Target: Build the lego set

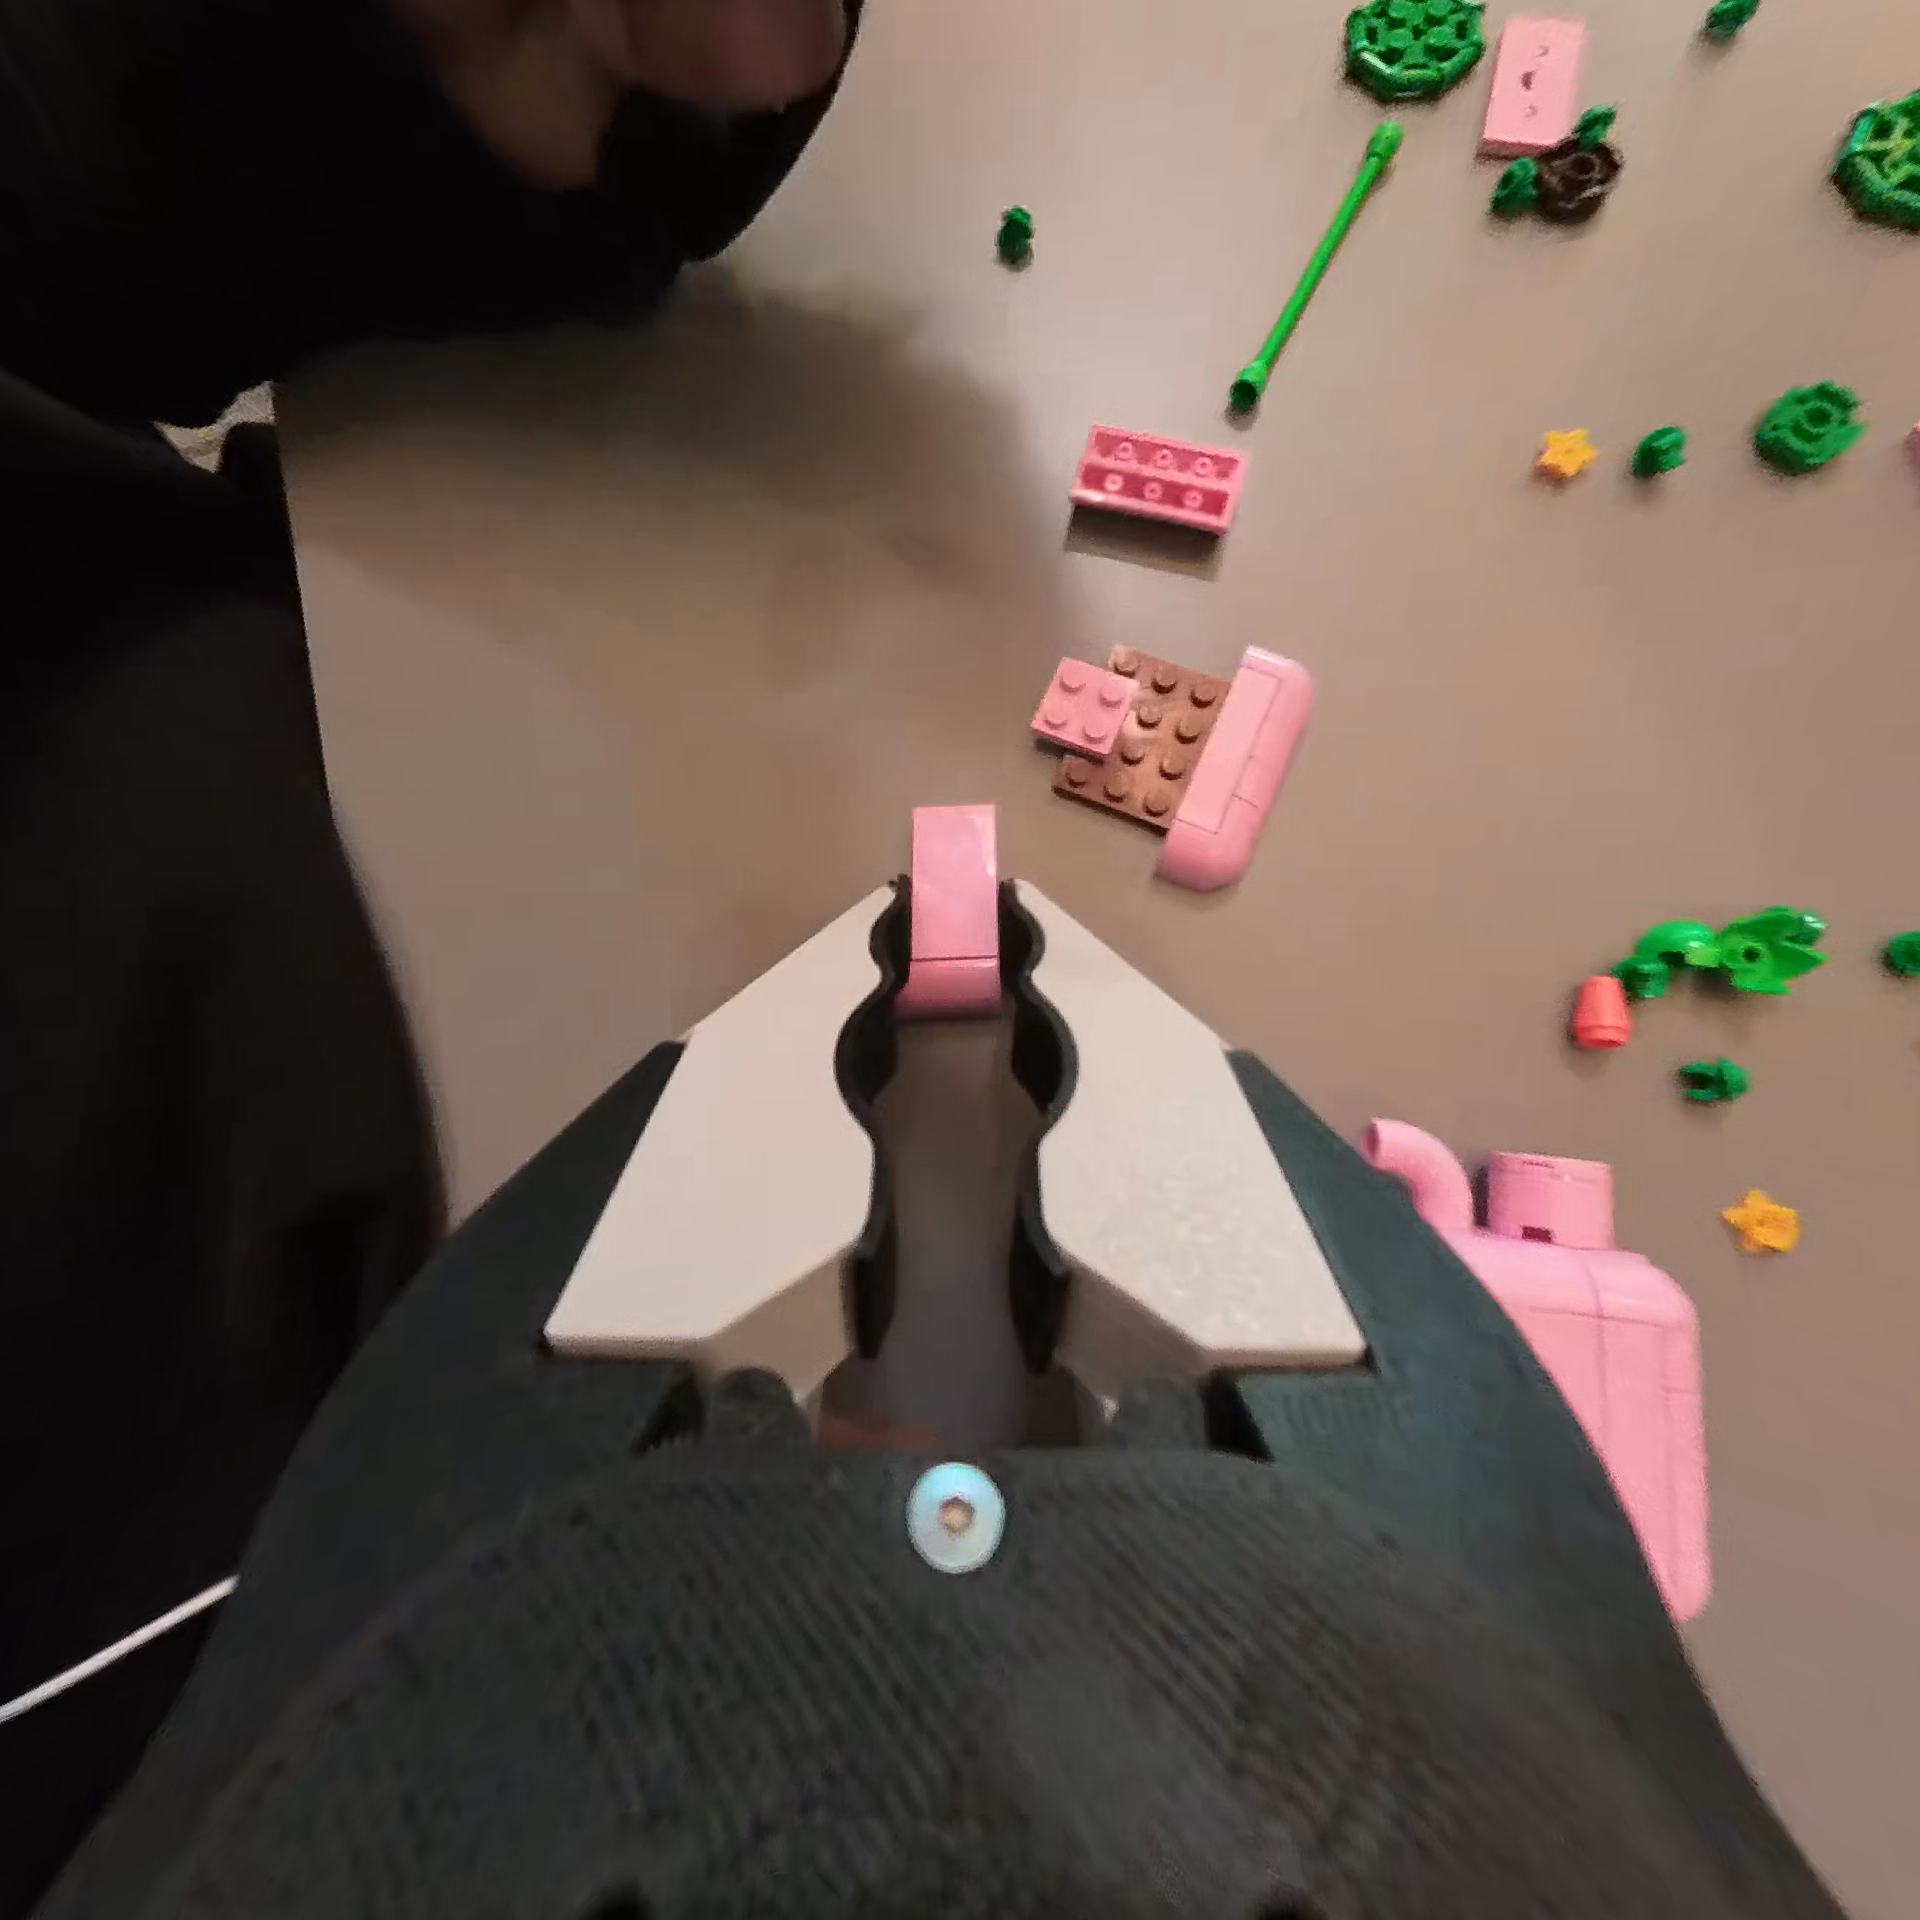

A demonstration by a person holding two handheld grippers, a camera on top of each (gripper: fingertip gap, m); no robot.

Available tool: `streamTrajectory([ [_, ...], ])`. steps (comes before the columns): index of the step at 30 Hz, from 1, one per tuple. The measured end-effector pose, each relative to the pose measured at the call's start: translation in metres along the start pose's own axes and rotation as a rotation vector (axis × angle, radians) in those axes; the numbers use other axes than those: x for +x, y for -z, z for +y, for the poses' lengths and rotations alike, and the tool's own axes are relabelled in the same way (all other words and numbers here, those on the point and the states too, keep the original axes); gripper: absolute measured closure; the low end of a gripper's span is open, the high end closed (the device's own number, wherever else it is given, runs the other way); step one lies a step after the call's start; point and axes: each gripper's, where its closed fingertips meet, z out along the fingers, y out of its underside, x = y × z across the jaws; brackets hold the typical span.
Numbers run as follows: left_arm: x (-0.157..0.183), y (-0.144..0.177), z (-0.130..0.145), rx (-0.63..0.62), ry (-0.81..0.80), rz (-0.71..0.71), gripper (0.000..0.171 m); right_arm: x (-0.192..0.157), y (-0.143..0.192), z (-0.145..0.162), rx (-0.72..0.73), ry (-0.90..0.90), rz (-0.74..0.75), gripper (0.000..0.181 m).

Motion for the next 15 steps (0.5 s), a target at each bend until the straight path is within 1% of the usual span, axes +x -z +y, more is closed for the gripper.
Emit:
streamTrajectory([
  [1, 0.001, -0.002, 0.003, -0.015, -0.004, 0.004, 0.161, 0.004, 0.002, 0.000, 0.004, -0.005, 0.017, 0.165],
  [3, 0.003, -0.004, 0.007, -0.043, -0.012, 0.006, 0.161, 0.007, 0.007, -0.003, 0.033, -0.017, 0.024, 0.148],
  [5, 0.004, -0.005, 0.011, -0.062, -0.004, 0.015, 0.161, 0.005, 0.017, -0.015, 0.098, -0.017, -0.001, 0.140],
  [7, 0.004, -0.006, 0.016, -0.084, 0.027, 0.033, 0.161, 0.005, 0.029, -0.030, 0.177, 0.015, -0.006, 0.139],
  [9, 0.008, -0.008, 0.023, -0.110, 0.083, 0.080, 0.161, 0.011, 0.043, -0.049, 0.270, 0.110, 0.051, 0.140],
  [10, 0.012, -0.010, 0.026, -0.122, 0.128, 0.128, 0.161, 0.015, 0.050, -0.058, 0.318, 0.183, 0.092, 0.143],
  [12, 0.027, -0.011, 0.030, -0.138, 0.295, 0.299, 0.162, 0.021, 0.064, -0.079, 0.425, 0.348, 0.180, 0.152],
  [13, 0.033, -0.010, 0.029, -0.136, 0.391, 0.391, 0.161, 0.017, 0.071, -0.090, 0.489, 0.421, 0.198, 0.157],
  [15, 0.040, -0.008, 0.025, -0.114, 0.524, 0.502, 0.162, 0.001, 0.083, -0.107, 0.595, 0.527, 0.163, 0.161],
])
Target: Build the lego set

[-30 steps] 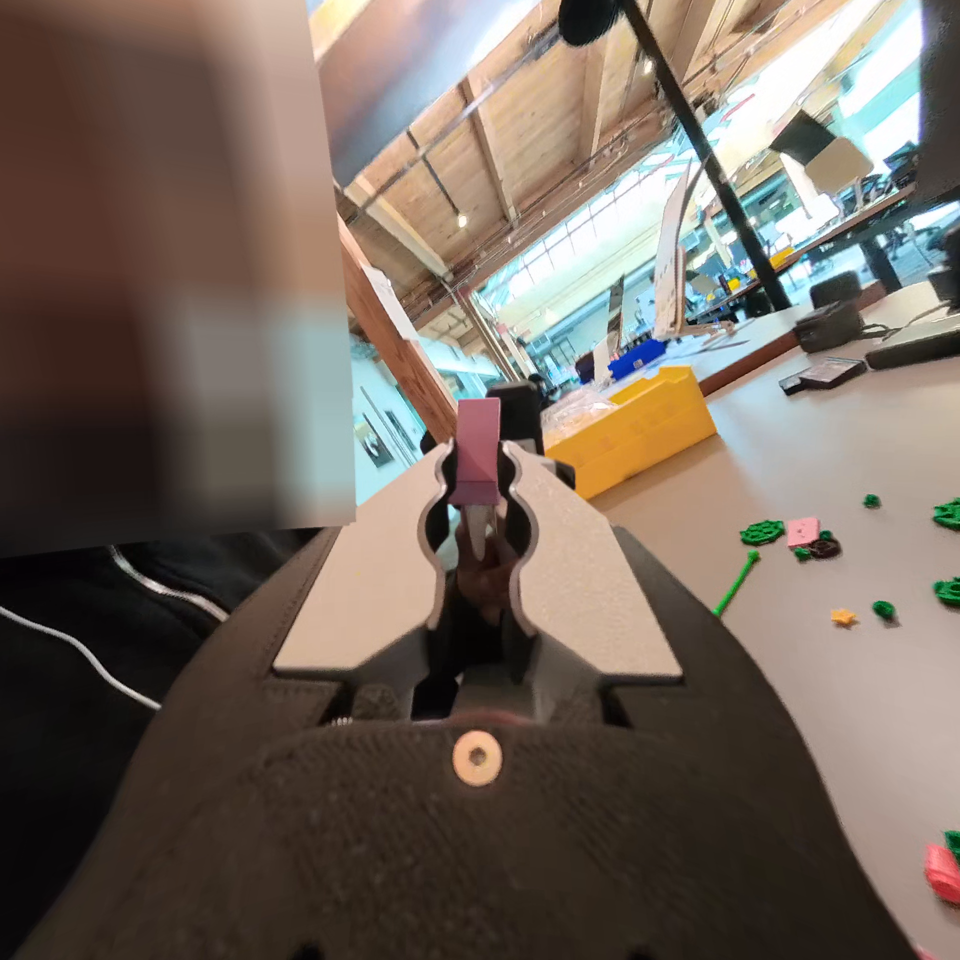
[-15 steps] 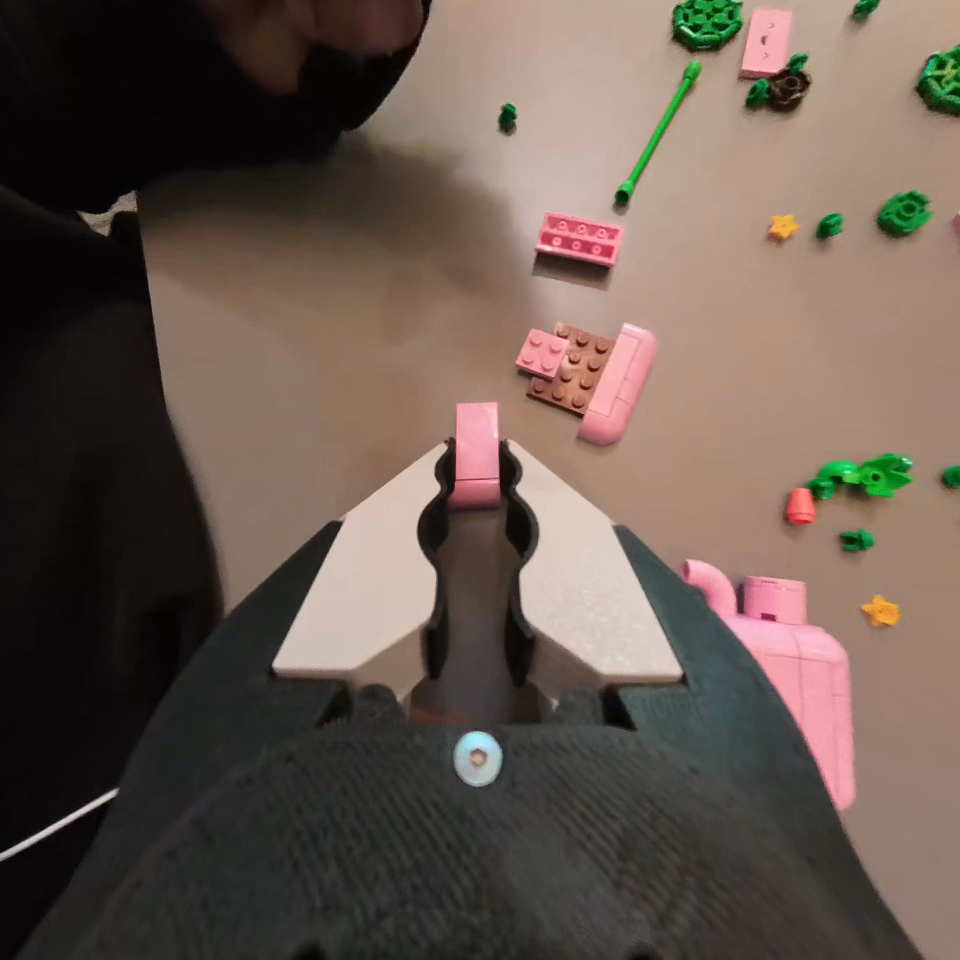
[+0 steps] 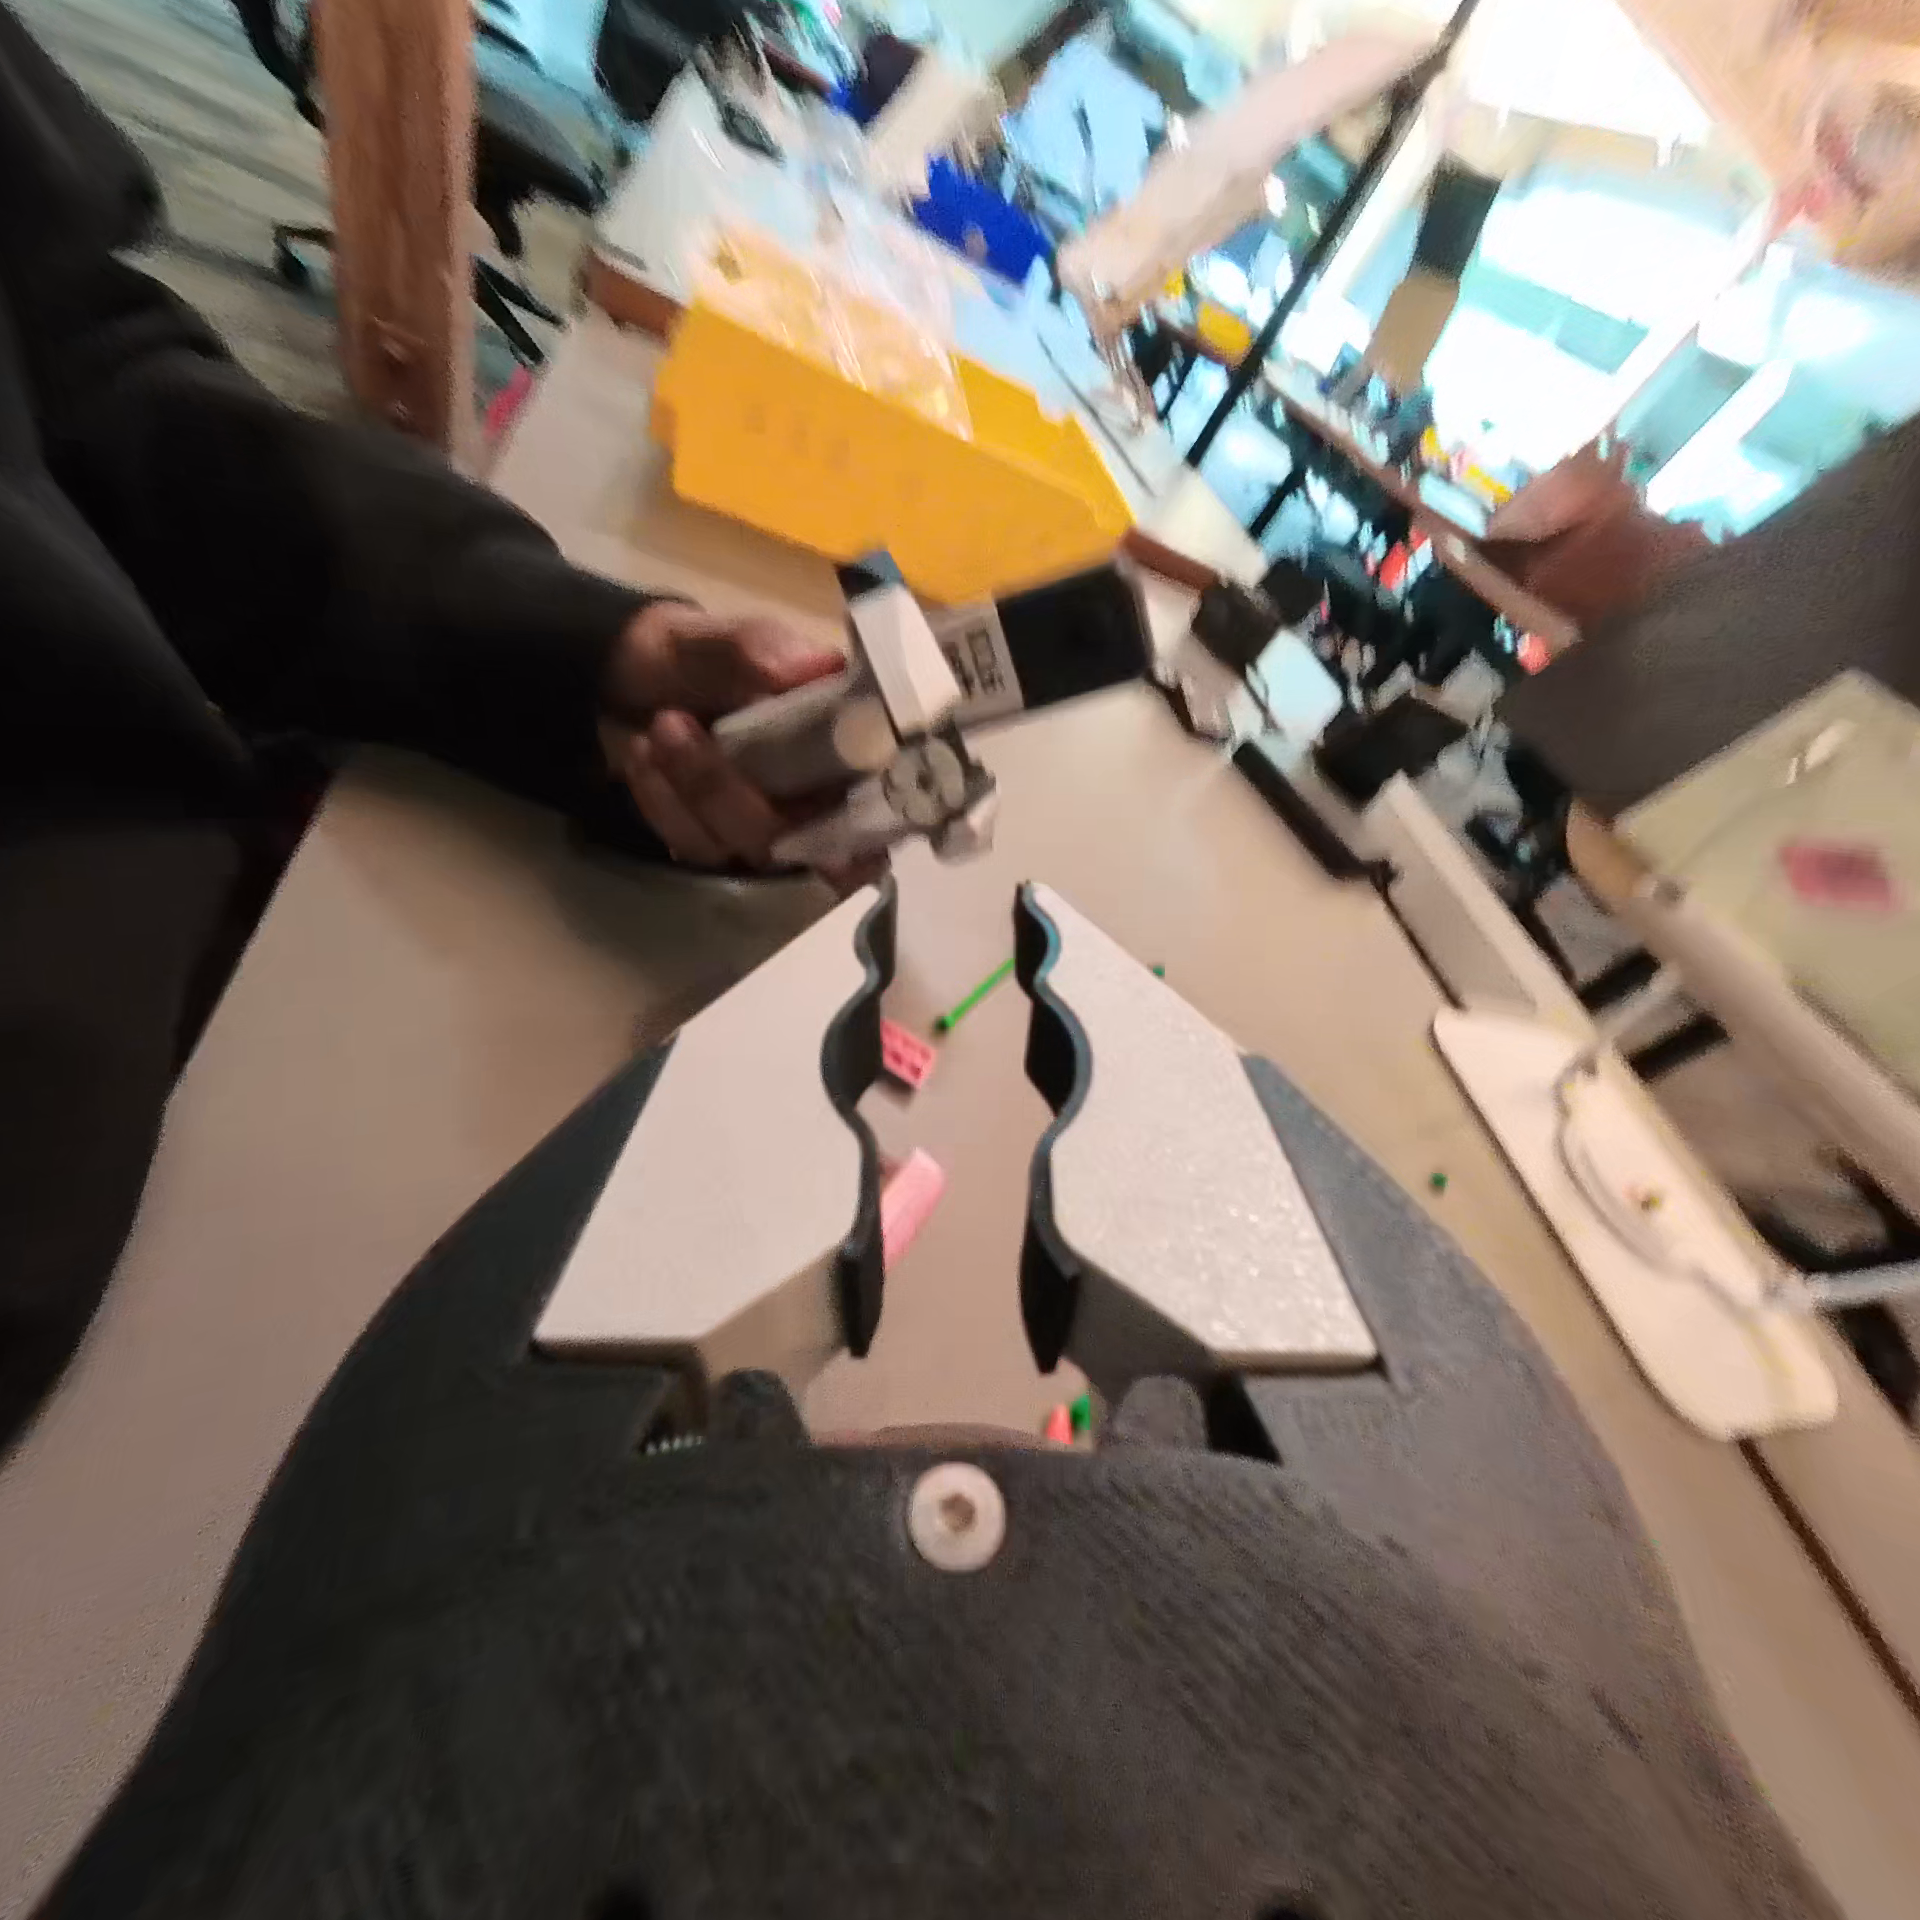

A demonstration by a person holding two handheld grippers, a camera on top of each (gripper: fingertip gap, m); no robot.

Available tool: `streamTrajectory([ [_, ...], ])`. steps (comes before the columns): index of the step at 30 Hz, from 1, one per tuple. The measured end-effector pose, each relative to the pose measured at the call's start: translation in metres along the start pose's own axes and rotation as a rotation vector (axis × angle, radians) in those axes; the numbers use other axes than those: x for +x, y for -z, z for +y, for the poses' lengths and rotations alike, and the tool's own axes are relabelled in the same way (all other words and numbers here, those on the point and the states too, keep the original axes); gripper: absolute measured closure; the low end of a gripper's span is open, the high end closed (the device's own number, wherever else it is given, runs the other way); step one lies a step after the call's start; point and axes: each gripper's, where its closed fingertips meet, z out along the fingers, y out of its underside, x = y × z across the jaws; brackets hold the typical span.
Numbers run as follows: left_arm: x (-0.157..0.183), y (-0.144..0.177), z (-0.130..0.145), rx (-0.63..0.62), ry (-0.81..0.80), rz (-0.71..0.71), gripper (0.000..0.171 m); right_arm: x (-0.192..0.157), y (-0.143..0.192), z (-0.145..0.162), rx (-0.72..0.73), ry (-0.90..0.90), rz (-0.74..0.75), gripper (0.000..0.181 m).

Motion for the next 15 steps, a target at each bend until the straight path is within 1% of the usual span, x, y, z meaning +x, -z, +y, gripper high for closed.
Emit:
streamTrajectory([
  [1, 0.003, -0.001, 0.001, -0.002, 0.023, 0.029, 0.162, -0.004, 0.000, -0.009, 0.035, 0.026, -0.028, 0.162],
  [3, 0.001, -0.002, 0.005, -0.030, 0.018, 0.016, 0.162, -0.011, -0.002, -0.018, 0.059, 0.078, -0.065, 0.162],
  [6, 0.002, -0.005, 0.010, -0.055, 0.019, 0.022, 0.161, -0.017, -0.006, -0.018, 0.044, 0.138, -0.095, 0.161],
  [10, 0.004, -0.008, 0.014, -0.083, 0.015, 0.033, 0.161, -0.020, -0.009, -0.015, 0.009, 0.140, -0.132, 0.160],
  [15, 0.006, -0.009, 0.016, -0.090, 0.008, 0.042, 0.161, -0.022, -0.011, -0.016, -0.007, 0.141, -0.162, 0.168],
])
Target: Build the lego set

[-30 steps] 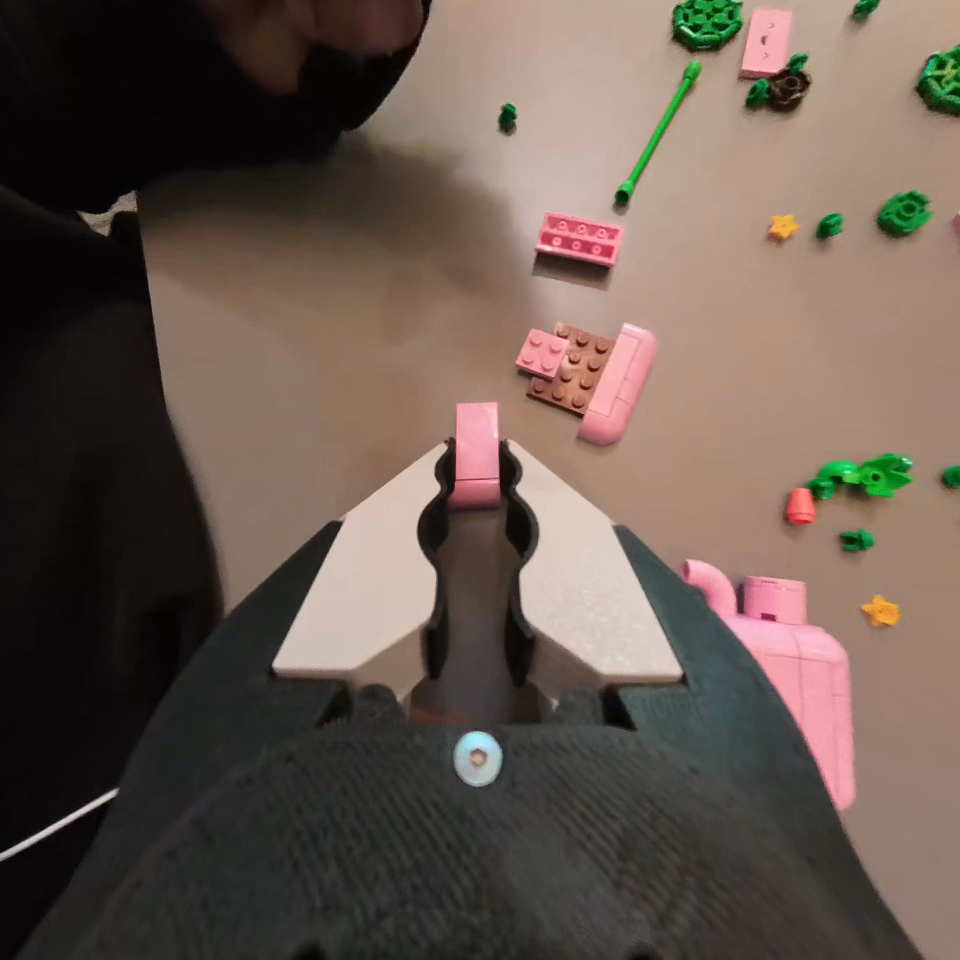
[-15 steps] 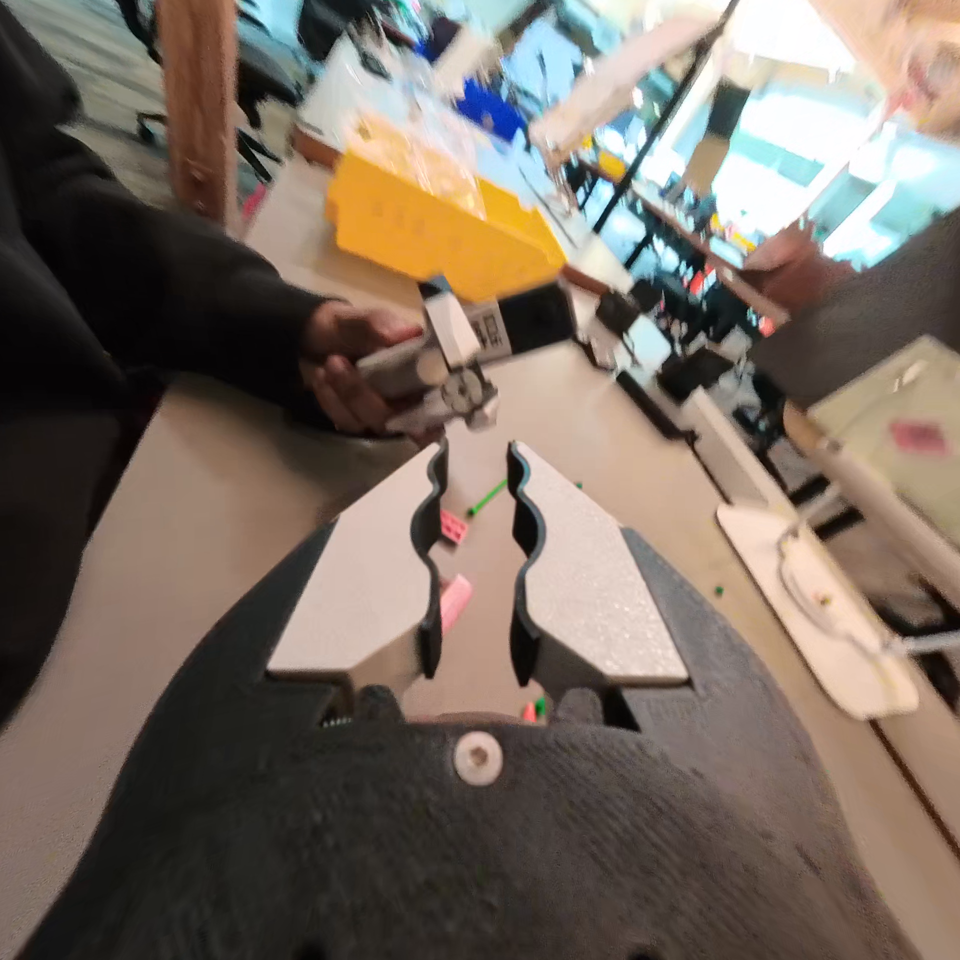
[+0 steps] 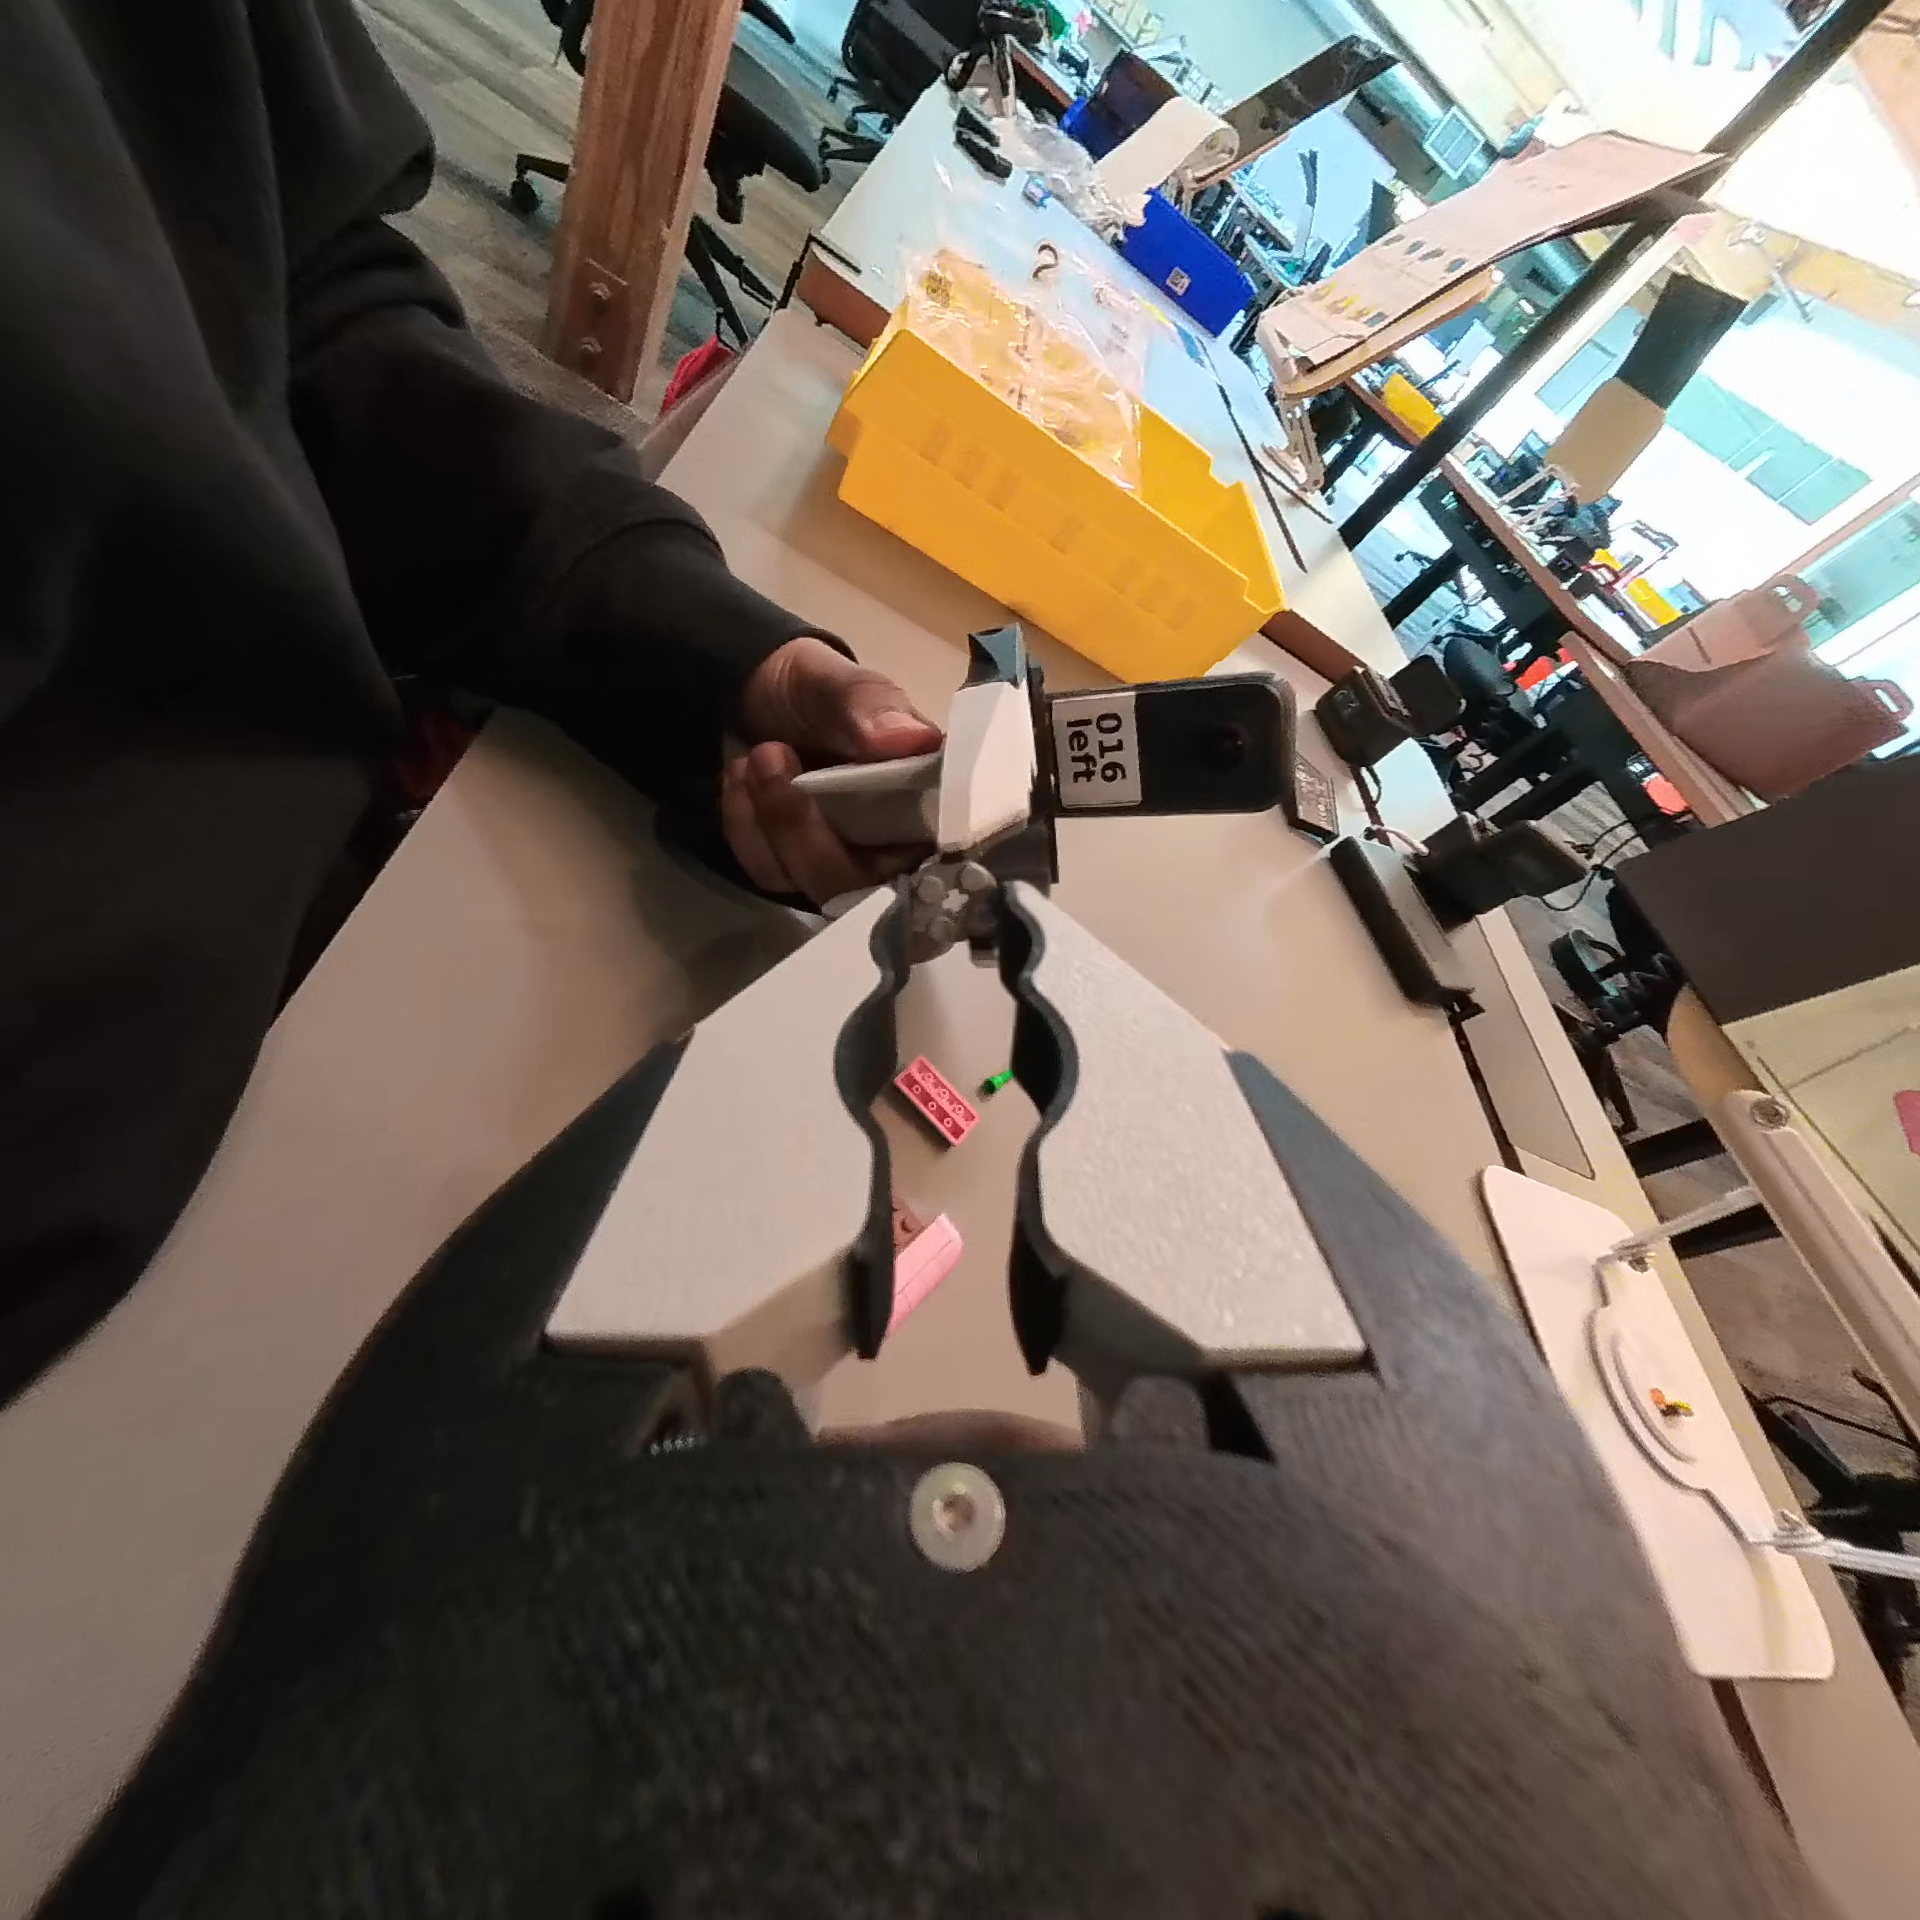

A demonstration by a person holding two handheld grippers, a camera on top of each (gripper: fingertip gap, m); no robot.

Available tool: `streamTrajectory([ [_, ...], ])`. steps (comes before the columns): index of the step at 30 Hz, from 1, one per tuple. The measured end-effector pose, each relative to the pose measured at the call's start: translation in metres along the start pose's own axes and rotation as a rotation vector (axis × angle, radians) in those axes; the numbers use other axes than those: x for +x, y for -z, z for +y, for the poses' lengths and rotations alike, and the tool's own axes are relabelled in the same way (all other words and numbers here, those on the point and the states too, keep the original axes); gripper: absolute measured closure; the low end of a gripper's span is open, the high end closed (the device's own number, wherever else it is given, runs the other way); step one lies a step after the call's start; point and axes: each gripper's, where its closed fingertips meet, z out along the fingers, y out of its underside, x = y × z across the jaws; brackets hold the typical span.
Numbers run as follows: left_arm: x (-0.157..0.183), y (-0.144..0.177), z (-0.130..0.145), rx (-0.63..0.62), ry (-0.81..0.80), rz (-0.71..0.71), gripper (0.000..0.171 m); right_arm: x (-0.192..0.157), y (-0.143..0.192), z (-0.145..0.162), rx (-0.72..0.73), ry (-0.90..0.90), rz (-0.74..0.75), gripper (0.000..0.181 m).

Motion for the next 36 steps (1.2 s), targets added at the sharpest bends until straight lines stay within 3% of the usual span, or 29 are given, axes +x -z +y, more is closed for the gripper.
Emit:
streamTrajectory([
  [4, -0.003, 0.002, -0.003, 0.018, -0.033, -0.041, 0.159, 0.004, 0.000, 0.003, -0.025, 0.000, 0.007, 0.168],
  [6, -0.006, 0.008, -0.011, 0.057, -0.087, -0.096, 0.133, 0.008, 0.002, 0.007, -0.046, -0.005, 0.014, 0.167],
  [8, -0.008, 0.013, -0.016, 0.065, -0.197, -0.192, 0.125, 0.009, 0.004, 0.022, -0.115, -0.006, -0.009, 0.167],
  [11, -0.025, 0.019, -0.011, -0.021, -0.357, -0.445, 0.122, 0.003, 0.004, 0.067, -0.332, 0.051, -0.089, 0.167],
  [13, -0.052, 0.028, 0.001, -0.137, -0.410, -0.689, 0.123, 0.000, 0.002, 0.103, -0.494, 0.184, -0.142, 0.167],
  [15, -0.079, 0.044, 0.018, -0.286, -0.472, -0.933, 0.128, -0.009, -0.005, 0.122, -0.545, 0.256, -0.225, 0.167],
  [17, -0.092, 0.050, 0.035, -0.400, -0.495, -1.044, 0.133, -0.021, -0.011, 0.132, -0.561, 0.233, -0.324, 0.167],
  [24, -0.104, 0.060, 0.049, -0.499, -0.470, -1.181, 0.142, -0.025, -0.024, 0.126, -0.557, 0.234, -0.498, 0.167],
  [28, -0.109, 0.064, 0.053, -0.526, -0.433, -1.204, 0.142, -0.025, -0.025, 0.135, -0.629, 0.303, -0.560, 0.167],
  [36, -0.116, 0.067, 0.062, -0.598, -0.398, -1.231, 0.143, -0.029, -0.024, 0.136, -0.702, 0.276, -0.657, 0.166],
])
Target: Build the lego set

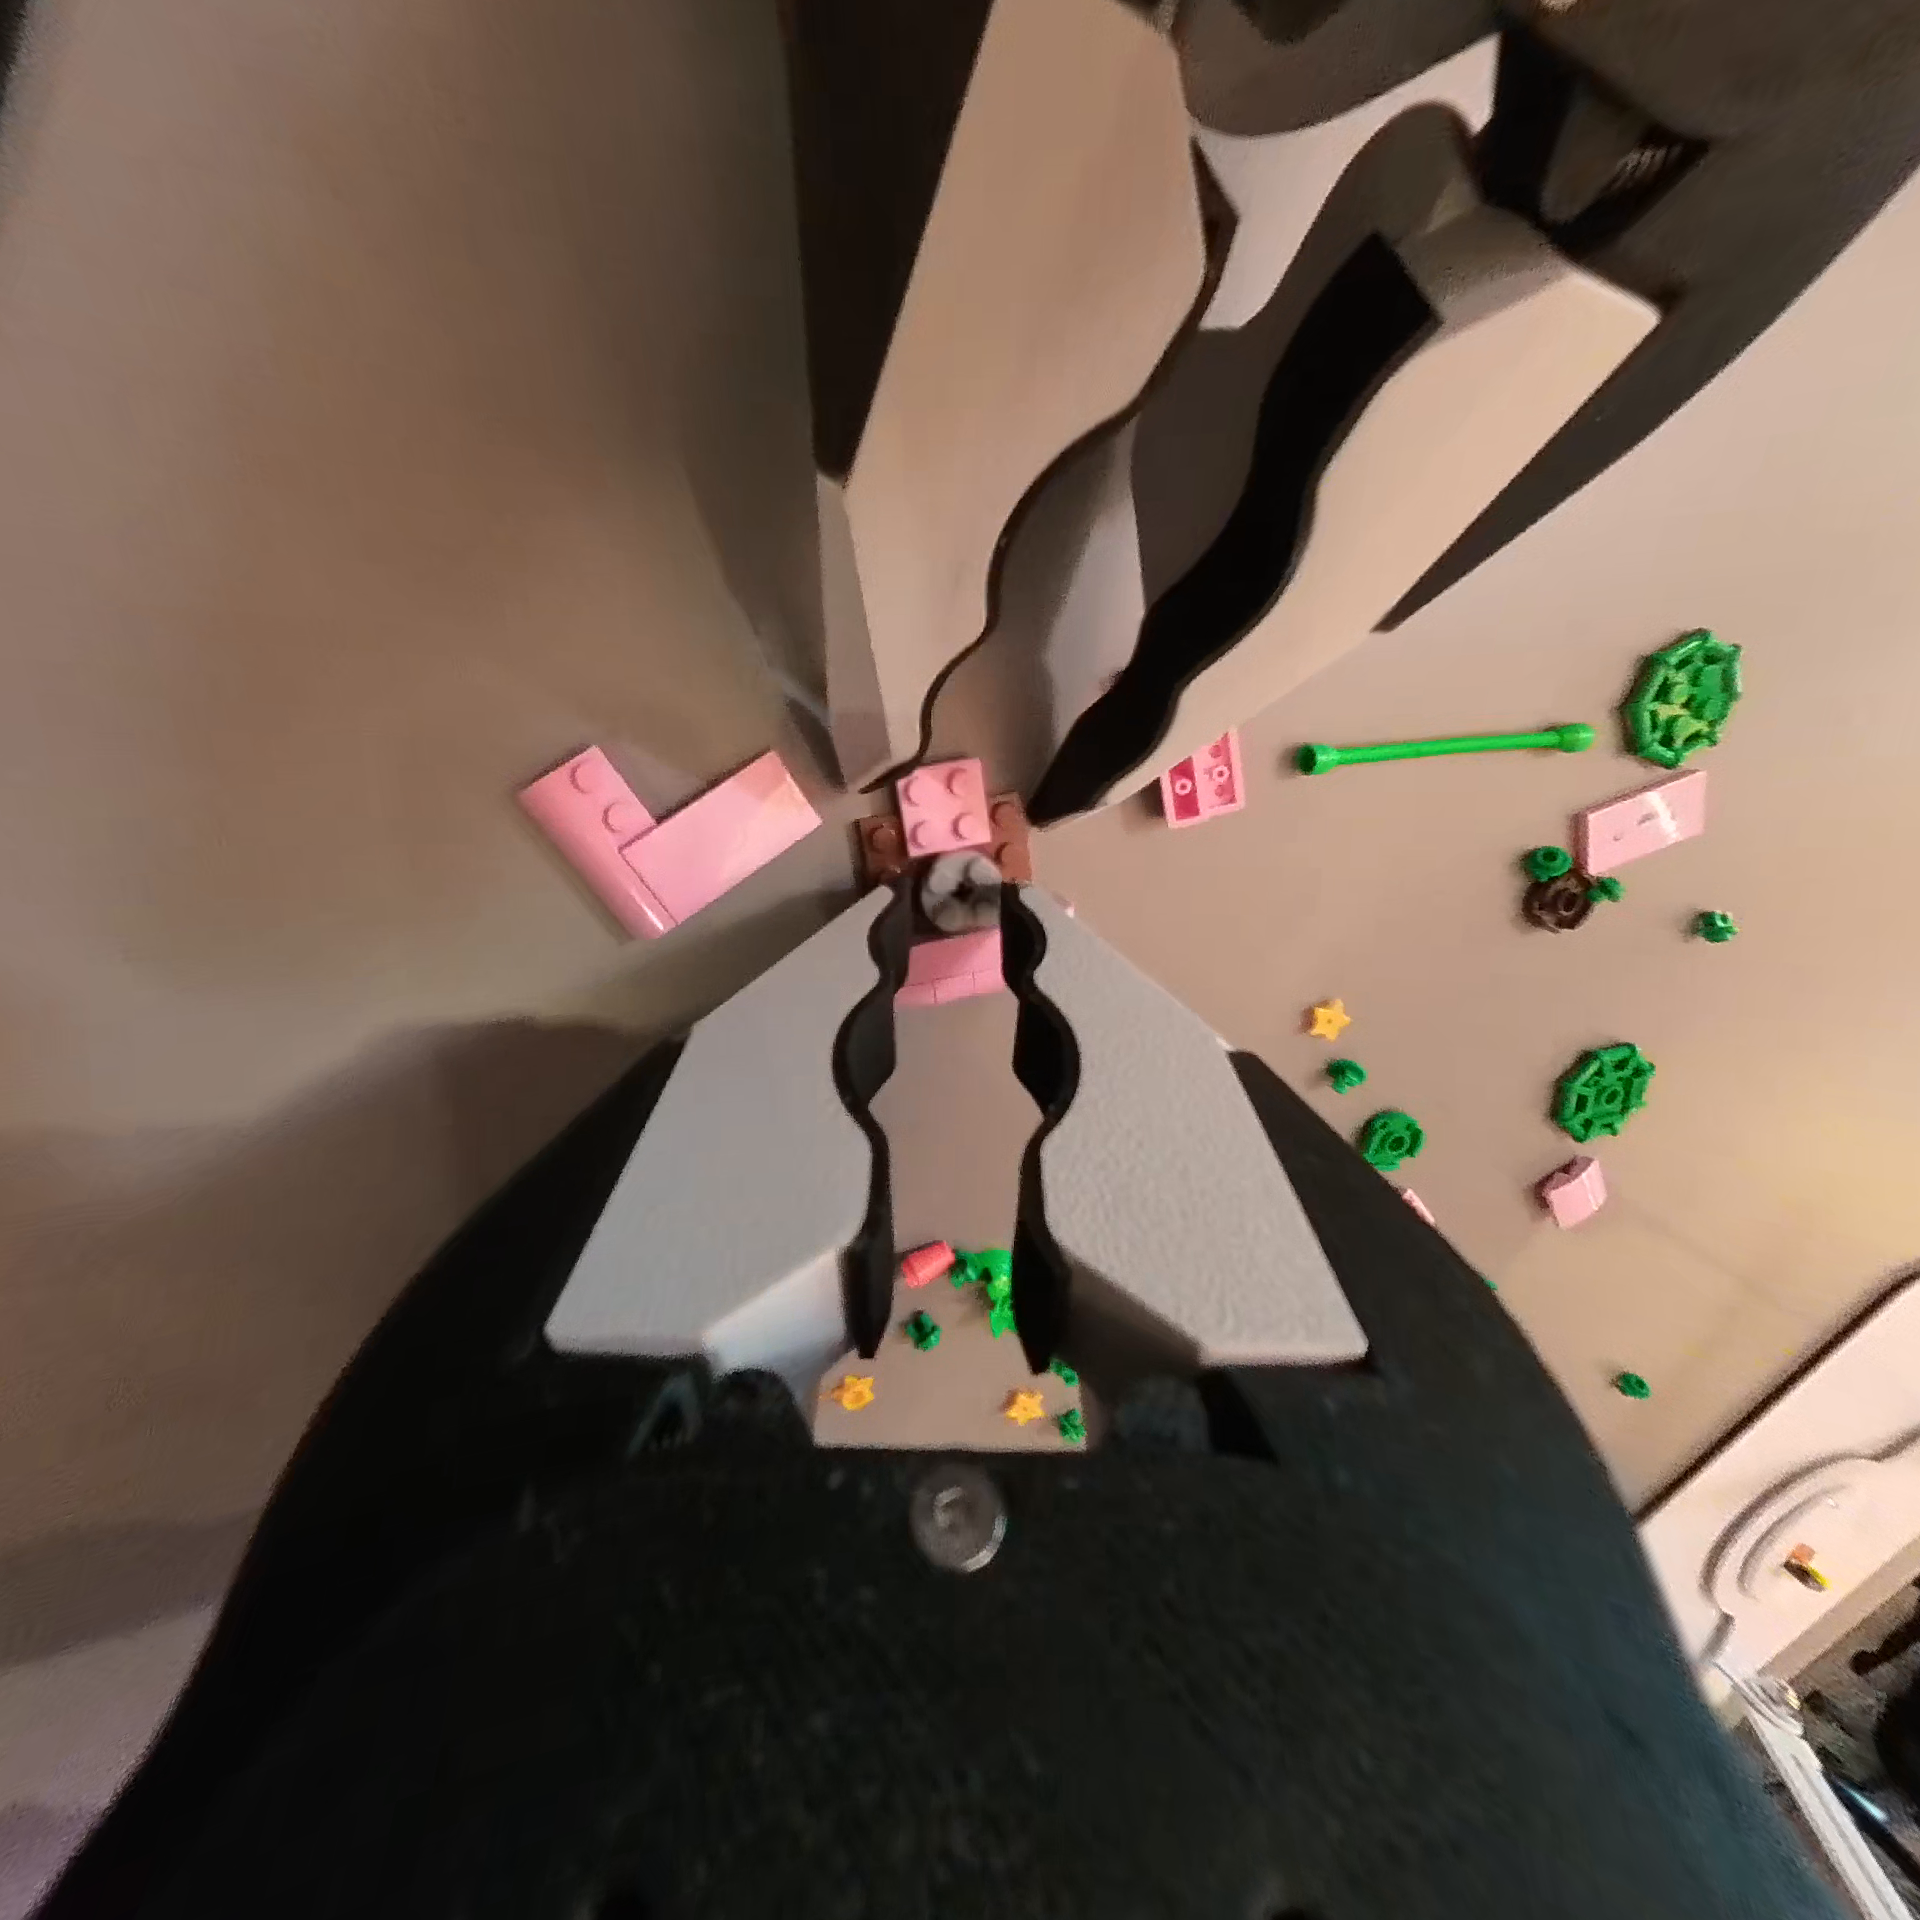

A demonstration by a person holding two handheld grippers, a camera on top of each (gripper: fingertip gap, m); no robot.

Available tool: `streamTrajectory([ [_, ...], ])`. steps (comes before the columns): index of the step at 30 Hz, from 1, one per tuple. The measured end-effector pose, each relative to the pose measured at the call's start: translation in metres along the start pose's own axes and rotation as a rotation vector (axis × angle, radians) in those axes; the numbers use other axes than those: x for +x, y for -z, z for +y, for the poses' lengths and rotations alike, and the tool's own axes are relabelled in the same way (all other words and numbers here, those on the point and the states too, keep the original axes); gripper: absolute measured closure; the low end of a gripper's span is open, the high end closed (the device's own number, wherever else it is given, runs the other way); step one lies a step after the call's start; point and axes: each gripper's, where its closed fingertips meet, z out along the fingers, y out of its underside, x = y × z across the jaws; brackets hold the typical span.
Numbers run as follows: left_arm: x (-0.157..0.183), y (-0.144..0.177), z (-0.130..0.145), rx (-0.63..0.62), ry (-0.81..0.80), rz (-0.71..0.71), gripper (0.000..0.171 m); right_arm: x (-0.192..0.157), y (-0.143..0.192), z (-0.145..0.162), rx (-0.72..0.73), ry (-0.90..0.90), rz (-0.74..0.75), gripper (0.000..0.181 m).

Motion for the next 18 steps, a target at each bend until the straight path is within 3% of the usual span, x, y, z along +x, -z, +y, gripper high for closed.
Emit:
streamTrajectory([
  [6, 0.000, 0.001, 0.000, 0.005, 0.043, 0.042, 0.146, 0.001, 0.008, -0.007, 0.054, -0.059, -0.005, 0.158],
  [12, -0.001, 0.000, 0.000, 0.002, 0.044, 0.036, 0.148, 0.017, 0.016, -0.010, 0.143, -0.210, 0.068, 0.171],
  [18, -0.001, 0.000, 0.000, -0.001, 0.038, 0.031, 0.148, 0.012, 0.012, -0.012, 0.248, -0.382, -0.064, 0.177],
])
